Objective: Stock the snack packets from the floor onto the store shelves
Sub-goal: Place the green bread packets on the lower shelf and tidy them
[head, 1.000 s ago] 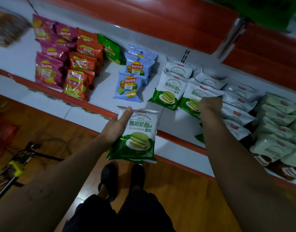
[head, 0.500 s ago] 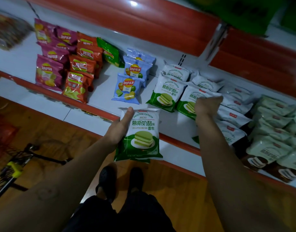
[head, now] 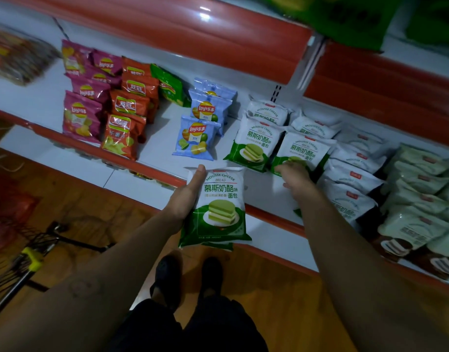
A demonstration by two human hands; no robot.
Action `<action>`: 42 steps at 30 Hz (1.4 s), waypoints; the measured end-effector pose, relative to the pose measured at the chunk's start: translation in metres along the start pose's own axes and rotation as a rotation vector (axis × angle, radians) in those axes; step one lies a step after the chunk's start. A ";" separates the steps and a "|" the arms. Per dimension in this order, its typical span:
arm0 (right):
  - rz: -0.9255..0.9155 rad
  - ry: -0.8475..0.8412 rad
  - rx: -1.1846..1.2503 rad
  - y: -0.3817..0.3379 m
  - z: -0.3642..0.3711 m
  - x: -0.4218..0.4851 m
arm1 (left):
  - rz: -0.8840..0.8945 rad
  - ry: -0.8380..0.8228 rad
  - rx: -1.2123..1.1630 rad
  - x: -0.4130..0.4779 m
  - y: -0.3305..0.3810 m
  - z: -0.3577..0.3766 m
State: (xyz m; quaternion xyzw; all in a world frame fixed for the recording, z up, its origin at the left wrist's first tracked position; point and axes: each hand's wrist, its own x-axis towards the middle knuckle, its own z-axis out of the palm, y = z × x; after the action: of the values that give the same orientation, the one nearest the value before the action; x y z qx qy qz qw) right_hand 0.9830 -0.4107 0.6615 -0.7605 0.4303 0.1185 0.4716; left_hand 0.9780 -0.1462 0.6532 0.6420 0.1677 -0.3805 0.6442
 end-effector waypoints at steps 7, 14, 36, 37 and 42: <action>-0.051 0.014 0.061 0.003 -0.002 -0.011 | 0.029 -0.009 0.011 -0.005 0.007 0.001; -0.230 -0.447 0.179 0.001 0.016 -0.092 | -0.011 -0.003 -0.008 -0.008 0.004 -0.002; 0.128 -0.671 0.680 0.025 0.037 -0.083 | -0.136 -0.099 -0.237 -0.033 -0.020 -0.014; 0.136 -0.650 0.719 0.025 0.035 -0.079 | -0.139 -0.087 -0.205 -0.034 -0.026 -0.020; -0.021 -0.321 0.681 0.009 0.021 -0.044 | -0.272 0.108 -0.180 -0.038 -0.038 -0.042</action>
State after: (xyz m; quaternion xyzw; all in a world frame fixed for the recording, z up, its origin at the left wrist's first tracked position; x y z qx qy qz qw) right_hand 0.9545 -0.3708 0.6708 -0.5362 0.3578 0.0814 0.7602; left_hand 0.9372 -0.0915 0.6483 0.5725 0.3211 -0.4125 0.6317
